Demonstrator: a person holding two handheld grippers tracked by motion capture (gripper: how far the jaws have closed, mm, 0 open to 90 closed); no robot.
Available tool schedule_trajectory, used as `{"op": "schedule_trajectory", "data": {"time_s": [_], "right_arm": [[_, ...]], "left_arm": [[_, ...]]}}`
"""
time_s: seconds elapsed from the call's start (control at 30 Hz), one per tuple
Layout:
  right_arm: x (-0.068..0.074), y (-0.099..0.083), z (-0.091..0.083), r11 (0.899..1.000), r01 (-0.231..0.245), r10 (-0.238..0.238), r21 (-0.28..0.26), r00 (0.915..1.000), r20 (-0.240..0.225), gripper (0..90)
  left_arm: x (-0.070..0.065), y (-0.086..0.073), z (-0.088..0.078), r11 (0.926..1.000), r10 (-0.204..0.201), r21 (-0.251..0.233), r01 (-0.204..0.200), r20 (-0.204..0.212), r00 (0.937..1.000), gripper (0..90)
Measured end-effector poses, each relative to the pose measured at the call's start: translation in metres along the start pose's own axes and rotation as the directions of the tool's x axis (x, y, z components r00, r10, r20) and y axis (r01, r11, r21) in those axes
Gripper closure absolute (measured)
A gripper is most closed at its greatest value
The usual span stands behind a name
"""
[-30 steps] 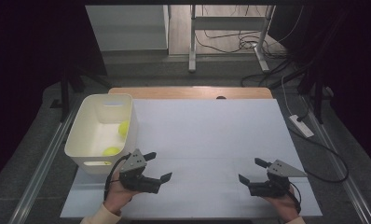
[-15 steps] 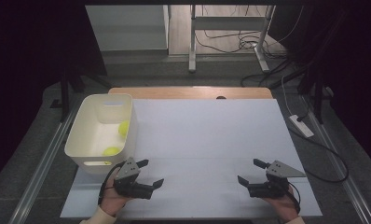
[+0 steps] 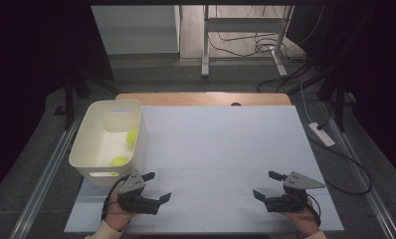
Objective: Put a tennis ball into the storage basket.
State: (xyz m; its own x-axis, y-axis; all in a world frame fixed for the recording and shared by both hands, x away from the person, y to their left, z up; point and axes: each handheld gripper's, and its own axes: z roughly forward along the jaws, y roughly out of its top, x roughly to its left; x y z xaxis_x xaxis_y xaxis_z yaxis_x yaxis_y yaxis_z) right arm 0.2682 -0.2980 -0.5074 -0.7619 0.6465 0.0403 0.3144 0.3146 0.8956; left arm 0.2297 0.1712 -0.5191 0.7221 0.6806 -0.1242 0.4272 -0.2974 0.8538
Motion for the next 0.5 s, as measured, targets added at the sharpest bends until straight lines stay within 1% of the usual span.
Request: {"op": "schedule_trajectory", "data": {"time_s": [0.23,0.3,0.5], "right_arm": [[-0.0019,-0.0009,-0.0004,1.0,-0.004,0.004,0.0,1.0,-0.009,8.6],[-0.0016,-0.0008,-0.0001,1.0,-0.004,0.004,0.0,0.9999,-0.011,8.6],[-0.003,-0.0004,0.0017,1.0,-0.006,0.006,-0.002,0.9998,-0.017,8.5]], "left_arm": [[-0.0002,0.0029,-0.0019,0.9999,-0.005,-0.015,0.005,-0.001,1.0,8.6],[0.0001,0.0035,-0.0037,0.9996,-0.013,-0.025,0.013,0.001,0.9999,8.7],[0.0003,0.0039,-0.0041,0.9995,-0.017,-0.026,0.017,-0.003,0.9998,8.7]]}}
